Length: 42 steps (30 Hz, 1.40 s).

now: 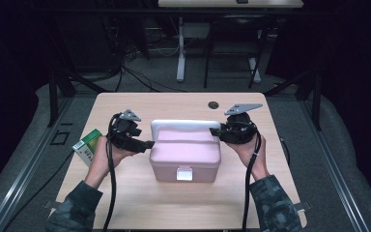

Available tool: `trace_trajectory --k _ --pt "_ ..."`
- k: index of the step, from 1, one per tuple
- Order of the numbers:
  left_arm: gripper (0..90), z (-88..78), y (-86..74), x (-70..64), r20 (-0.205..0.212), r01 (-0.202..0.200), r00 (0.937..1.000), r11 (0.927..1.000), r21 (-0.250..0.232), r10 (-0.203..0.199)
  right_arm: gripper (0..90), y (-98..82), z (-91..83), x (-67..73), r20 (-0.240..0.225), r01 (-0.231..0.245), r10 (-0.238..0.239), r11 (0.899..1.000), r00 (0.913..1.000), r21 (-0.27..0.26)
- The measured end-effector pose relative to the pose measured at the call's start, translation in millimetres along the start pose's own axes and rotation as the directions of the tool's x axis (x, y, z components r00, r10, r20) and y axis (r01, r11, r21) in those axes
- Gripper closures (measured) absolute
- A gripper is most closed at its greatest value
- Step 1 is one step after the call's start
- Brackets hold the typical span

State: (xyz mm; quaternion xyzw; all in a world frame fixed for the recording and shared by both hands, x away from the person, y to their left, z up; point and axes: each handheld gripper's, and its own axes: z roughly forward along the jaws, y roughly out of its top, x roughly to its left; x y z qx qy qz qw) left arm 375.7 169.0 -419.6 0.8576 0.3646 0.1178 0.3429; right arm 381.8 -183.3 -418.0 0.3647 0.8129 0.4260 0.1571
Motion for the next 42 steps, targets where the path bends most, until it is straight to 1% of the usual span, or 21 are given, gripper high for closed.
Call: trace_trajectory --k 2,5,6,7,9,12,14,17,18,19,20,26,27,29,30,34,36,37,42 --pt "24.9 -5.9 -3.2 0.4 -0.002 0.003 1.0 1.0 -0.007 -0.003 69.7 0.1 0.0 0.6 0.003 0.001 -0.001 1.0 1.0 0.0" --pt "19.3 -12.2 -5.7 1.4 -0.005 -0.009 0.9999 0.9997 0.025 0.009 69.8 0.7 0.3 0.4 0.005 0.006 -0.006 1.0 1.0 0.005" --pt "17.7 -14.7 -7.2 1.4 -0.011 -0.006 0.9999 0.9997 0.024 0.006 69.7 0.7 0.3 0.3 0.004 0.006 -0.006 1.0 1.0 0.006" --pt "16.9 -17.3 -8.9 1.6 -0.015 -0.005 0.9999 0.9997 0.023 0.006 69.8 0.7 0.5 0.2 0.004 0.007 -0.007 1.0 1.0 0.004" --pt "15.2 -21.5 -12.6 1.0 -0.017 -0.008 0.9998 0.9992 0.039 0.009 69.8 0.7 0.5 0.3 0.005 0.007 -0.007 1.0 1.0 0.004" --pt "13.8 -27.3 -20.8 -1.4 -0.04 -0.014 0.999 0.9984 0.054 0.017 69.8 0.8 0.6 0.3 0.006 0.01 -0.01 1.0 0.9999 0.005" --pt "11.7 -29.8 -26.7 -2.6 -0.037 -0.014 0.9992 0.9974 0.07 0.017 69.9 0.9 0.7 0.3 0.005 0.008 -0.008 1.0 1.0 0.005" --pt "10.8 -31.8 -34.6 -3.2 -0.053 -0.009 0.9985 0.9965 0.083 0.013 70.0 0.6 0.8 -0.9 0.0 0.008 -0.008 1.0 1.0 0.004" --pt "10.8 -31.9 -37.5 -2.5 -0.05 -0.003 0.9987 0.9957 0.093 0.008 70.0 0.3 0.8 -0.7 -0.001 0.004 -0.004 1.0 1.0 0.002" --pt "10.7 -31.9 -37.5 -2.5 -0.05 -0.003 0.9987 0.9957 0.093 0.008 70.0 0.3 0.8 -0.7 -0.001 0.004 -0.004 1.0 1.0 0.002" --pt "10.4 -30.5 -40.9 -2.2 -0.045 0.001 0.999 0.9941 0.108 0.004 70.0 -0.1 0.3 0.0 0.0 0.003 -0.003 1.0 1.0 0.002" --pt "10.5 -24.2 -46.8 -6.8 -0.04 -0.008 0.9991 0.991 0.134 0.013 70.0 0.9 0.7 1.3 0.017 0.016 -0.016 1.0 0.9997 0.008" --pt "10.5 -21.1 -48.8 -8.3 -0.033 -0.011 0.9993 0.9885 0.151 0.016 70.0 1.0 0.9 1.7 0.02 0.016 -0.016 1.0 0.9997 0.008" --pt "10.5 -18.0 -51.0 -8.6 -0.041 -0.015 0.9989 0.9859 0.167 0.022 70.0 1.3 0.6 1.9 0.021 0.018 -0.018 1.0 0.9996 0.013" --pt "10.5 -18.0 -51.0 -8.6 -0.041 -0.015 0.9989 0.9859 0.167 0.022 70.0 1.5 0.5 2.0 0.022 0.018 -0.019 1.0 0.9996 0.016" --pt "11.1 -8.5 -59.9 -7.0 -0.046 0.003 0.9989 0.9841 0.178 0.005 70.0 2.1 0.8 2.2 0.024 0.015 -0.015 1.0 0.9996 0.021" --pt "11.1 -4.9 -61.9 -6.3 -0.045 0.006 0.999 0.9834 0.181 0.002 70.0 2.2 1.1 2.2 0.026 0.013 -0.013 1.0 0.9996 0.019" --pt "11.0 -3.7 -62.3 -5.6 -0.038 0.006 0.9993 0.9818 0.19 0.001 70.0 2.3 1.4 2.1 0.026 0.012 -0.012 1.0 0.9996 0.018" --pt "10.8 -0.7 -61.7 -6.4 -0.034 0.007 0.9994 0.9834 0.181 -0.001 70.0 2.7 2.4 1.1 0.024 -0.006 0.005 1.0 0.9997 0.019"
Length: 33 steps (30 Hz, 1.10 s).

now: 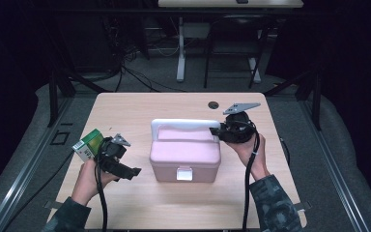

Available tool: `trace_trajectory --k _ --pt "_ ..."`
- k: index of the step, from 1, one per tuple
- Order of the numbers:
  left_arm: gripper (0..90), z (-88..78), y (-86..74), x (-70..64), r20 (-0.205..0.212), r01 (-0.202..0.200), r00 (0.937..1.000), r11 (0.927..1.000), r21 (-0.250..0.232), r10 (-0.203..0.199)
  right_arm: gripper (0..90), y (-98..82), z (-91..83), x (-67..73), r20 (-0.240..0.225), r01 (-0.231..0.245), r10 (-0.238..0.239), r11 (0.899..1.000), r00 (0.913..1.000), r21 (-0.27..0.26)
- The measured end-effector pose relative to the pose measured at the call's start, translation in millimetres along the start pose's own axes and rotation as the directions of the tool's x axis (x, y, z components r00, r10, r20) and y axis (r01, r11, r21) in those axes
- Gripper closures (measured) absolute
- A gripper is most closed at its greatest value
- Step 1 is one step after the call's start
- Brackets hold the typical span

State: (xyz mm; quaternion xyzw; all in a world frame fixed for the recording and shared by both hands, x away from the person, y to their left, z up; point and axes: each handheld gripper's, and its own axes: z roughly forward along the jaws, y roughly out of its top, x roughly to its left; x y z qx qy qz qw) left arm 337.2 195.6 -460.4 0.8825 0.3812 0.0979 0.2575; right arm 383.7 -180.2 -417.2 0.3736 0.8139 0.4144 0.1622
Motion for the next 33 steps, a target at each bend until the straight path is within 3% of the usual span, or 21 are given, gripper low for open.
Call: trace_trajectory --k 26,33 --pt "11.0 -2.0 4.3 -4.5 0.027 0.009 0.9996 0.9976 -0.068 -0.007 69.6 5.2 -4.1 -3.4 -0.026 -0.045 0.044 0.998 0.9987 -0.047" --pt "12.0 -2.6 9.9 -13.2 0.051 0.005 0.9987 0.9956 -0.094 0.0 69.5 11.3 -9.9 -3.1 -0.019 -0.045 0.044 0.997 0.9988 -0.059"
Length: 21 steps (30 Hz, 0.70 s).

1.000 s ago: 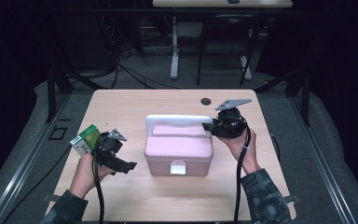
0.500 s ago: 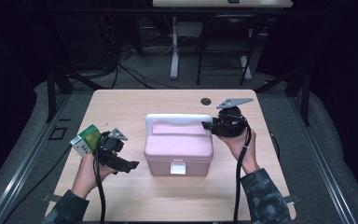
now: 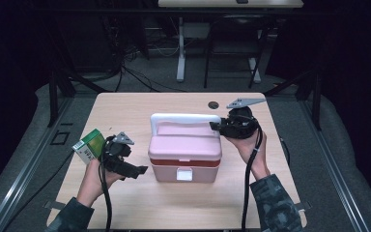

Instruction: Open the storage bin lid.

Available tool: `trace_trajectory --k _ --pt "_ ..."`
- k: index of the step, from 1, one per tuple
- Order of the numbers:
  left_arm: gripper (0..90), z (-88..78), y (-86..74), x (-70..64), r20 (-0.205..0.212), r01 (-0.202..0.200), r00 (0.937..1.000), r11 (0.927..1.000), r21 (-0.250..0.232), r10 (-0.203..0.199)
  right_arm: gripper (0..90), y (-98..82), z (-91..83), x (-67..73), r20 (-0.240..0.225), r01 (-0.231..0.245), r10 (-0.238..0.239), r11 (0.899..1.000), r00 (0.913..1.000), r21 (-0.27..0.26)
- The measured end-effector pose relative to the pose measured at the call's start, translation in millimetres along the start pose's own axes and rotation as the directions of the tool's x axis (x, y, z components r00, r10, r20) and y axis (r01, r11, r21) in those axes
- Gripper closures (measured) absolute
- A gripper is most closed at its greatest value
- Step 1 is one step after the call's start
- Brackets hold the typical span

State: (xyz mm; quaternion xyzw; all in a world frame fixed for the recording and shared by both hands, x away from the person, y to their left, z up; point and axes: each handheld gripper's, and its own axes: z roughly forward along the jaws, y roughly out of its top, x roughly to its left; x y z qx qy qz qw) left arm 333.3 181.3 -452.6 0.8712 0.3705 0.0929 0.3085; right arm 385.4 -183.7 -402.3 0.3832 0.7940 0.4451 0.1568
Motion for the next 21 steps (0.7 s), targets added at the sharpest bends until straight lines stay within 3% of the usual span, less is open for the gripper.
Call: trace_trajectory --k 13,21 --pt "22.2 3.8 10.9 -0.3 0.005 0.046 0.999 0.9951 -0.088 -0.046 69.5 6.2 -1.6 -0.9 0.01 0.007 -0.006 1.0 0.9999 -0.006" --pt "39.7 12.2 13.5 -1.4 0.006 0.06 0.9982 0.9922 -0.109 -0.059 69.4 9.7 -0.9 -1.9 0.019 0.008 -0.008 1.0 0.9998 -0.01"
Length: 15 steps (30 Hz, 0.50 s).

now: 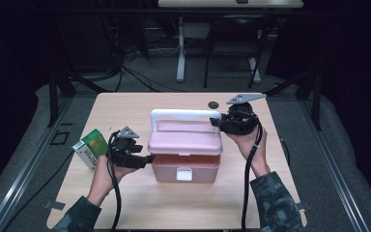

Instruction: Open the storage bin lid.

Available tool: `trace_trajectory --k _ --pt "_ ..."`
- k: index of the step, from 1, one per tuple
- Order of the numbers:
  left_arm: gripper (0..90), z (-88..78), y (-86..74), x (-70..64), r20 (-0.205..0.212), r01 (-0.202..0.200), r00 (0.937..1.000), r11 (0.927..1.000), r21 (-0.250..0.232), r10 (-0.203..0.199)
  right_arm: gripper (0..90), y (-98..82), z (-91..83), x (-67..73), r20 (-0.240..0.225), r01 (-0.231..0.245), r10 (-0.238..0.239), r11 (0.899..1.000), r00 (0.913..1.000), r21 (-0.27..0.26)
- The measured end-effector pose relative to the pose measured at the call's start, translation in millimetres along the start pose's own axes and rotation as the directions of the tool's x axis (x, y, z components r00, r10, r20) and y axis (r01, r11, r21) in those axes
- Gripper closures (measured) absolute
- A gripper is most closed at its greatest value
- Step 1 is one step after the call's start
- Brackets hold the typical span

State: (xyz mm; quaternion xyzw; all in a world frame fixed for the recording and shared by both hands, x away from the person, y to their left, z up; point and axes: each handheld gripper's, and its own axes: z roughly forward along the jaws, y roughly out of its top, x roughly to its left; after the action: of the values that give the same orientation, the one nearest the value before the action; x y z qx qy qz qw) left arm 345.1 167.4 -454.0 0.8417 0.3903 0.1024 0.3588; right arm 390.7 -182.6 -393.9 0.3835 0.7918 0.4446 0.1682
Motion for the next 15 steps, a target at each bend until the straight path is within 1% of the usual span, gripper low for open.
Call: trace_trajectory --k 2,7,15 --pt "43.1 3.1 0.1 -1.3 0.003 -0.005 1.0 0.9999 0.009 0.005 69.4 0.9 0.2 -0.6 0.003 0.002 -0.002 1.0 1.0 0.001" --pt "53.6 7.4 -0.6 -4.4 0.006 -0.02 0.9998 0.9997 0.012 0.02 69.4 3.7 0.4 -1.8 0.008 0.01 -0.01 1.0 0.9999 -0.004" --pt "62.4 9.8 -1.6 -6.6 0.019 -0.026 0.9995 0.9997 0.005 0.026 69.3 9.3 0.4 -3.8 0.02 0.021 -0.021 1.0 0.9996 -0.007"
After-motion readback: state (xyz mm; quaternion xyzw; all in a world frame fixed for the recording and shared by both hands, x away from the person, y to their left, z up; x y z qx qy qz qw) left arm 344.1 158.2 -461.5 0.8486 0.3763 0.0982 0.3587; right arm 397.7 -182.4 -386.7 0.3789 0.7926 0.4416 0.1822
